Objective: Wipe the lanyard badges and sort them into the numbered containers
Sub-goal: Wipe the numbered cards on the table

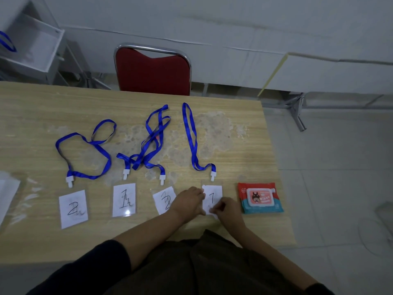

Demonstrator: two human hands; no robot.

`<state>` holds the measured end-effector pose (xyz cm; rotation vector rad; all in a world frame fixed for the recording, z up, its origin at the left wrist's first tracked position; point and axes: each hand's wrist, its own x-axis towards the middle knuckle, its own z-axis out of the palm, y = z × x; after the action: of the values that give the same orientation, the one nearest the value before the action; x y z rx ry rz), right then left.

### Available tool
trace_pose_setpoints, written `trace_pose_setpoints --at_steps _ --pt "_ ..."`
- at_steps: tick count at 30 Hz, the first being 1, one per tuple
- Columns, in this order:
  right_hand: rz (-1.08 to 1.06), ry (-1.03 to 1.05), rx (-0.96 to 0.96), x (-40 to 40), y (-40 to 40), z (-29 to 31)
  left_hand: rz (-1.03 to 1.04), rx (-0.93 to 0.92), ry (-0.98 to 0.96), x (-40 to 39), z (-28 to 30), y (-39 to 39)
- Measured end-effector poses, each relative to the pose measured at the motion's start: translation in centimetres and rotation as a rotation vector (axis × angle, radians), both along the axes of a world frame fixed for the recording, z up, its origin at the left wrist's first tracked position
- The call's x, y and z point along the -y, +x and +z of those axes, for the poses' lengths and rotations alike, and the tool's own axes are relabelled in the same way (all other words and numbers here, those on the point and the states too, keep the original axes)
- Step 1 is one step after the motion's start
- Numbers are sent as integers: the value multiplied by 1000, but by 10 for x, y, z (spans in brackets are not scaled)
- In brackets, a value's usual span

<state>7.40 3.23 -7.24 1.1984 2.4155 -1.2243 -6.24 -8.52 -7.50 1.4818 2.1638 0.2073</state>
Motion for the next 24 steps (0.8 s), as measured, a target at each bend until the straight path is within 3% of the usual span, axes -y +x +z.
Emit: trace_pose_setpoints --at_steps 6,11,17,21,24 --pt "-188 36 -15 -26 -11 3 6 -20 -3 -1 -3 2" --pt "9 -2 8 -8 -8 -4 19 -16 24 1 -6 4" --pt "-259 71 -51 -34 -35 -2 42 8 41 0 0 4" --pt "-46 70 76 -19 -29 -13 50 33 49 2 -3 3" --pt "-151 18 17 -35 -40 -2 126 73 66 1 -3 4"
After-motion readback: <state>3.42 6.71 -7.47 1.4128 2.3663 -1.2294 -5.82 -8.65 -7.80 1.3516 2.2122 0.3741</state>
